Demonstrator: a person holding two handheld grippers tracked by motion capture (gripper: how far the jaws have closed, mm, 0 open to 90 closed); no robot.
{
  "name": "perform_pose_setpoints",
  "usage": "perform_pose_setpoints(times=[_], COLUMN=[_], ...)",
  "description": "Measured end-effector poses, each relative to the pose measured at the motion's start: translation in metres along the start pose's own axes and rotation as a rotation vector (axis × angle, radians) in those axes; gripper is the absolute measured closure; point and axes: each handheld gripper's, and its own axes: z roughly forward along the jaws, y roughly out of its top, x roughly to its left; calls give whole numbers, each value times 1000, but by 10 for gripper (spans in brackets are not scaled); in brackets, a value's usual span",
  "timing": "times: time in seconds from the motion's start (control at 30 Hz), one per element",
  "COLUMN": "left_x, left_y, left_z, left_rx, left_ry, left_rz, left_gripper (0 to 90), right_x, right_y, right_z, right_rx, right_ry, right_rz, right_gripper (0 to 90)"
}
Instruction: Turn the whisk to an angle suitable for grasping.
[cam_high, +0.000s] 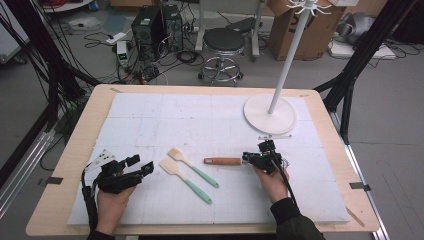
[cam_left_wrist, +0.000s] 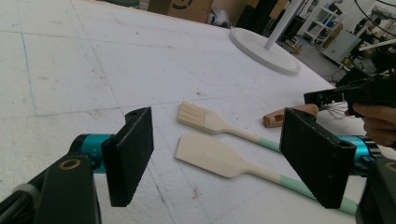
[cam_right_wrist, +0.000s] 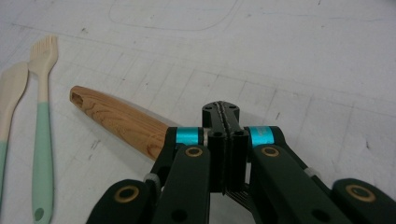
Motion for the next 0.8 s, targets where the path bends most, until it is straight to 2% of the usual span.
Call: perform_pose_setpoints(times=[0.13, 0.23, 0.4, 0.7, 0.8], left_x=[0, 0, 0, 0, 0], left_y=[0, 0, 0, 1, 1], left_z=[1, 1, 3, 3, 3], left_rx=[7, 6, 9, 10, 10], left_ry=[-5, -5, -7, -6, -7], left_rz=[4, 3, 1, -1, -3], left_gripper=[269, 269, 269, 270, 271], right_x=[4, 9, 14, 24, 29], right_y=[-5, -9, -10, -14, -16], right_z=[0, -2, -9, -16, -16], right_rx=[8, -20, -37, -51, -36], right_ry=[-16, -31, 12, 40, 46], right_rz=[-24, -52, -35, -47, -55], right_gripper=[900, 900, 900, 900, 900])
